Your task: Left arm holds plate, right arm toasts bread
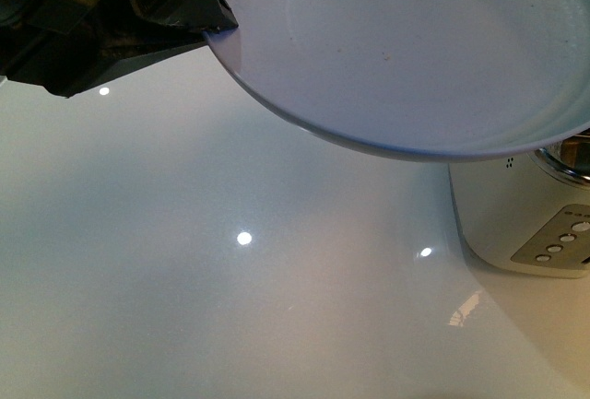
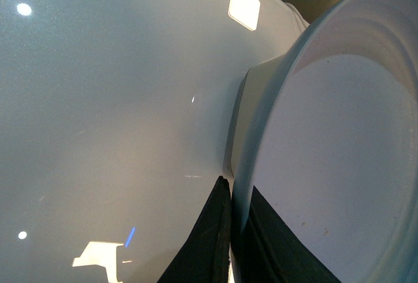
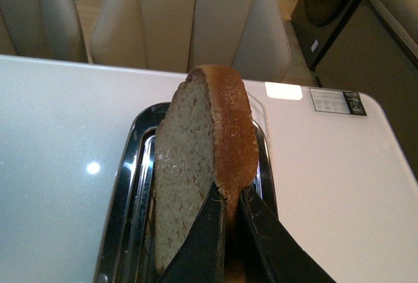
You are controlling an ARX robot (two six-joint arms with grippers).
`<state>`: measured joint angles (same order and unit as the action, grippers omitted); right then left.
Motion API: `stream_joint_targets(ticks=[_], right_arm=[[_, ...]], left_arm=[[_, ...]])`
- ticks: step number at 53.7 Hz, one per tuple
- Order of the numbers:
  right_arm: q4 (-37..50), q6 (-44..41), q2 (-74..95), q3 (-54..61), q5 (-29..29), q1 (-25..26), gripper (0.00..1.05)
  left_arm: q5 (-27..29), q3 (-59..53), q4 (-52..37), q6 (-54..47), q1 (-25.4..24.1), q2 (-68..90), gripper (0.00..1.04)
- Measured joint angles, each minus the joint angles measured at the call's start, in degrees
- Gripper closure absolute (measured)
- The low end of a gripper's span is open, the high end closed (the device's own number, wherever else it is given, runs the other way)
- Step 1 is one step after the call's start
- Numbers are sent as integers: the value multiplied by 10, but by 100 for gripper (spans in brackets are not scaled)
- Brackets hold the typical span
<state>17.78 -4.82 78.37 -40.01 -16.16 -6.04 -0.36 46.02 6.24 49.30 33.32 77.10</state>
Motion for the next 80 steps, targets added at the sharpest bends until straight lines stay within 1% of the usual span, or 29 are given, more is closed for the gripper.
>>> stream_joint_targets(ticks=[24, 59, 80], right_arm=[[23, -8, 46, -9, -29, -9, 102], [-1, -8, 58, -3, -47, -32, 102], [17, 20, 113, 17, -38, -26, 102]], left_arm=[[0, 0, 0, 0, 0, 0, 102], [0, 0, 0, 0, 0, 0, 102], [0, 0, 0, 0, 0, 0, 102]])
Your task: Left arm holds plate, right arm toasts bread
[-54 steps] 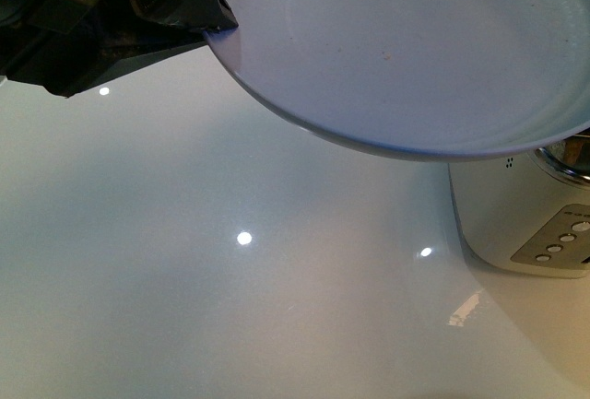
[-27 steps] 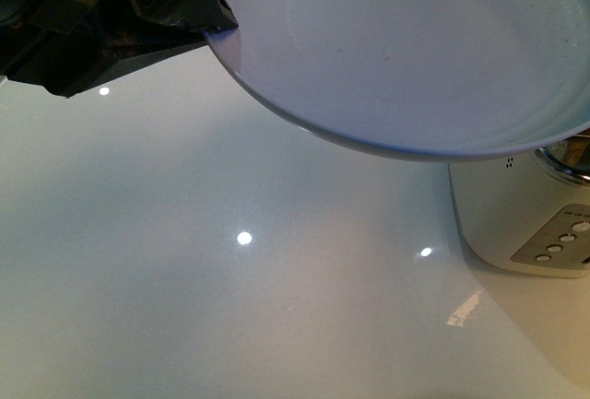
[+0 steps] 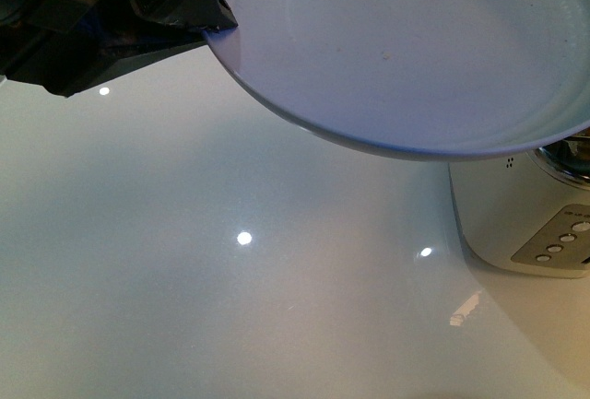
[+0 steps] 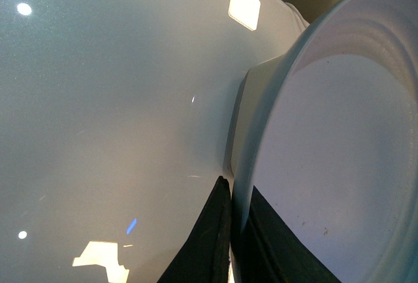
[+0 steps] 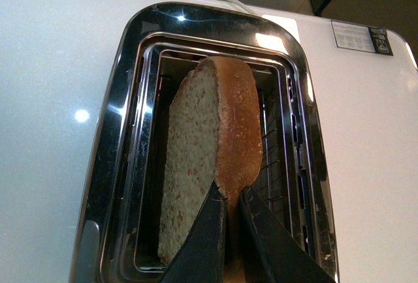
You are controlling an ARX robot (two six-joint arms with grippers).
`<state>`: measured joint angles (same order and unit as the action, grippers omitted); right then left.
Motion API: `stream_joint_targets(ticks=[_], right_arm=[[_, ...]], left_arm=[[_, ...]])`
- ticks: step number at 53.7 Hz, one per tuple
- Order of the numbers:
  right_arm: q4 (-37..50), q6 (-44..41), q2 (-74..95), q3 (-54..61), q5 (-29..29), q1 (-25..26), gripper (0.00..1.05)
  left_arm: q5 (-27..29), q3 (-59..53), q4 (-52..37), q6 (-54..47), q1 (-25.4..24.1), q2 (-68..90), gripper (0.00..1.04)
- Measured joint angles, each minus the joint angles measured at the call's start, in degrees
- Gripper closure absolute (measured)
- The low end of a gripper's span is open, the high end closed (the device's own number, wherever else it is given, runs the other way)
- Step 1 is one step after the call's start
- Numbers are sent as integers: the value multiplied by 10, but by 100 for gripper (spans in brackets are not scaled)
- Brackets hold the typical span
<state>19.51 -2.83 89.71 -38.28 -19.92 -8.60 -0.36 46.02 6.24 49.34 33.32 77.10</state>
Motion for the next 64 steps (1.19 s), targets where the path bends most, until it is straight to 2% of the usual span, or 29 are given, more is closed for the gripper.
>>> stream_joint_targets(ticks=[2, 4, 15, 23, 29, 31, 35, 39, 47, 51, 58, 64], right_arm=[[2, 1, 1, 2, 0, 0, 102], [5, 3, 1, 5, 2, 0, 98], [32, -7, -32, 45, 19, 9, 55], [33, -16, -133, 80, 42, 38, 31], [6, -18, -249, 115, 99, 74, 10], [-9, -19, -298, 134, 129, 90, 8], [60, -5, -359, 186, 211, 123, 17], [127, 8, -408, 236, 244, 136, 27], [141, 19, -462, 284, 243, 132, 50], [132, 21, -479, 301, 205, 104, 62], [121, 22, -509, 317, 203, 90, 80], [104, 22, -541, 330, 200, 89, 100]], left_arm=[[0, 0, 0, 0, 0, 0, 102], [0, 0, 0, 0, 0, 0, 102], [0, 0, 0, 0, 0, 0, 102], [0, 0, 0, 0, 0, 0, 102], [0, 0, 0, 0, 0, 0, 102], [0, 0, 0, 0, 0, 0, 102], [0, 0, 0, 0, 0, 0, 102], [0, 0, 0, 0, 0, 0, 102], [-1, 0, 0, 0, 0, 0, 102], [0, 0, 0, 0, 0, 0, 102], [2, 0, 0, 0, 0, 0, 102], [0, 0, 0, 0, 0, 0, 102]])
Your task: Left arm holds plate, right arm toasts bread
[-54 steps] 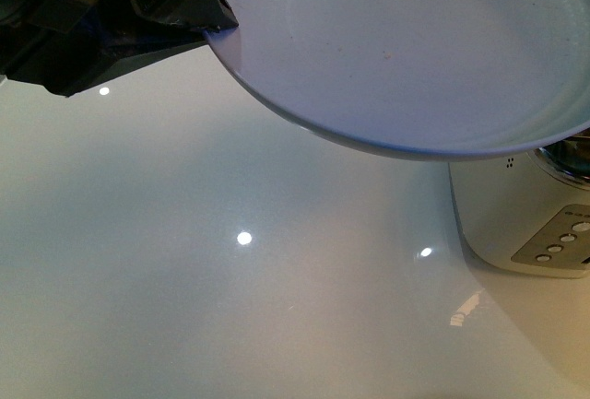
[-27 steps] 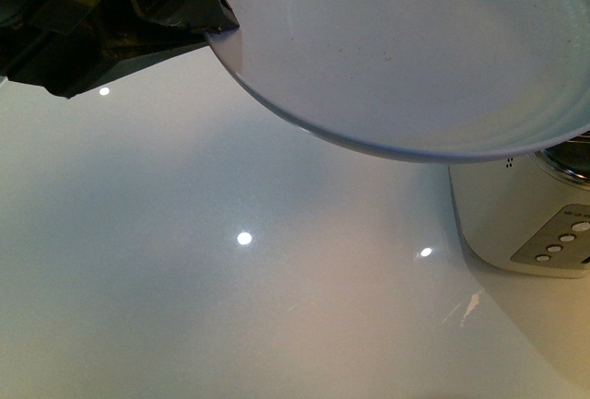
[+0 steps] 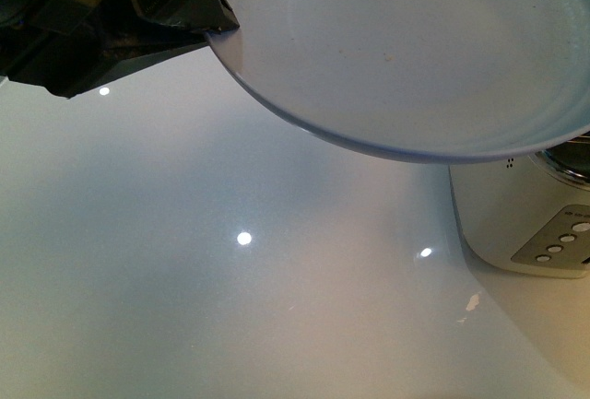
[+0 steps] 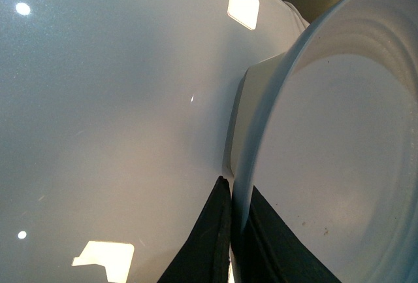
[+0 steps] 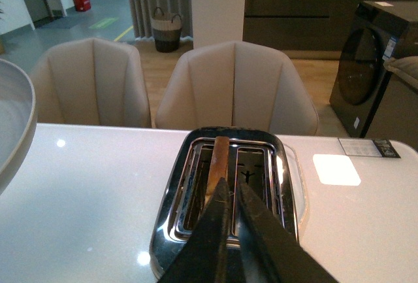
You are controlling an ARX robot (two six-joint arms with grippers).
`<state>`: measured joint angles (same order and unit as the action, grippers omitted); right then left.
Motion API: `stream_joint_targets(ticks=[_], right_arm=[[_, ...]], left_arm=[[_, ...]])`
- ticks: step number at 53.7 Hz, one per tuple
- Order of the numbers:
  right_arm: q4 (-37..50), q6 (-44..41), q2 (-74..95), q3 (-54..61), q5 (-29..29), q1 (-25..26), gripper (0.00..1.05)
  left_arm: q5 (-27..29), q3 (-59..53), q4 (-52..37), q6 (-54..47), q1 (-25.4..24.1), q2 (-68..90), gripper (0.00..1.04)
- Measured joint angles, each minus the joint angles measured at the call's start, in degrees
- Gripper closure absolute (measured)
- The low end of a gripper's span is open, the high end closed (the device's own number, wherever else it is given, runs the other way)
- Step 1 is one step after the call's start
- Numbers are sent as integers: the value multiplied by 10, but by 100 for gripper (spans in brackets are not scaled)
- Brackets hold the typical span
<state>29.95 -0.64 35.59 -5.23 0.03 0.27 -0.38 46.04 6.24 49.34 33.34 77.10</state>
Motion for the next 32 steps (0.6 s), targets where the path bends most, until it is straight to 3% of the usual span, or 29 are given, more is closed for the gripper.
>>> stream_joint_targets(ticks=[32], right_arm=[[-84, 3, -140, 42, 0, -1, 103]], left_arm=[[0, 0, 0, 0, 0, 0, 102]])
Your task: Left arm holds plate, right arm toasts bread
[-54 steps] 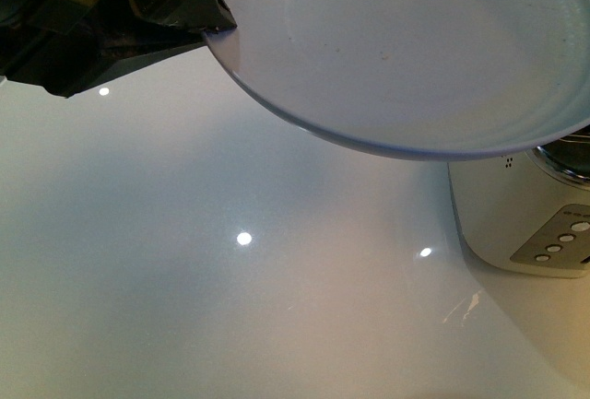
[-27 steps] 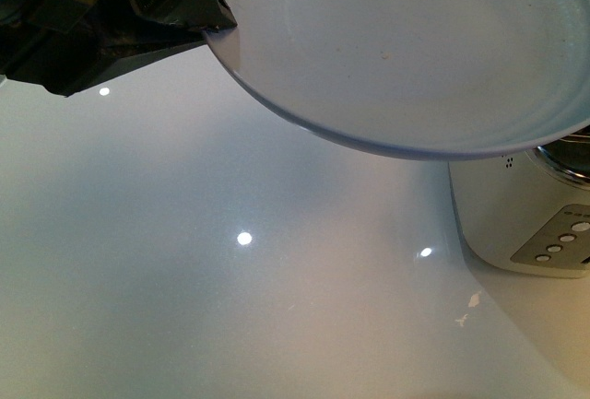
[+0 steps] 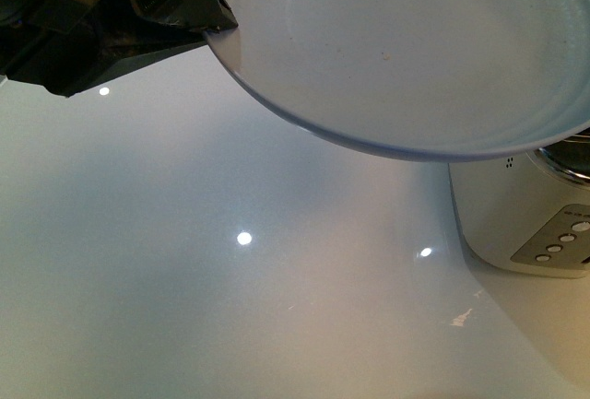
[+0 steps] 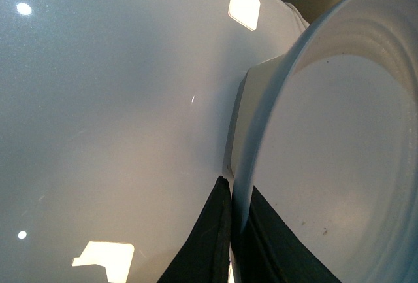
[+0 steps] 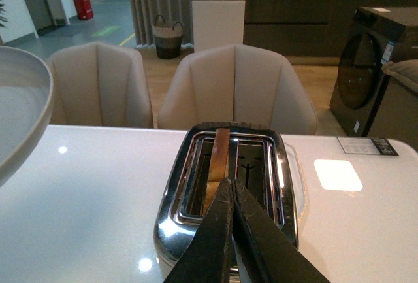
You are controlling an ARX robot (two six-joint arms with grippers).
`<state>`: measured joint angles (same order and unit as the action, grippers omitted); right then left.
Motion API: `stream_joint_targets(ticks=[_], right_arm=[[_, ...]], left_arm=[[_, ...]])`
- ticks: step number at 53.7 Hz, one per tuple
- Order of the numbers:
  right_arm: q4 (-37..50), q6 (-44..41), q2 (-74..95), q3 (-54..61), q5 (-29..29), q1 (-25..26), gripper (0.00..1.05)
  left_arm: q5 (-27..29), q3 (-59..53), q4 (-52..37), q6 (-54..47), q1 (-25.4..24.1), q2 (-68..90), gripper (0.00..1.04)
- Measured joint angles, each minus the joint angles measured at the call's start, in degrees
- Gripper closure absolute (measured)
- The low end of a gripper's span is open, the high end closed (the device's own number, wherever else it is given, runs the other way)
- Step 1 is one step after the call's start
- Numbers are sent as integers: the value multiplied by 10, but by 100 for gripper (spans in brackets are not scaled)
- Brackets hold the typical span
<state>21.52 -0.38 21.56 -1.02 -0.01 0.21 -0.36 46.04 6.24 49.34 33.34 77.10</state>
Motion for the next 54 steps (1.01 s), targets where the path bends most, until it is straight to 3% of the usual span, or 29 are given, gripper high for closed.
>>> stream_joint_targets(ticks=[34, 41, 54], right_arm=[[-113, 0, -114, 0, 0, 0, 103], [-205, 0, -188, 0, -1, 0, 103], [-214, 0, -211, 0, 0, -1, 103]], left_arm=[[0, 0, 0, 0, 0, 0, 102], [0, 0, 0, 0, 0, 0, 102], [0, 0, 0, 0, 0, 0, 102]])
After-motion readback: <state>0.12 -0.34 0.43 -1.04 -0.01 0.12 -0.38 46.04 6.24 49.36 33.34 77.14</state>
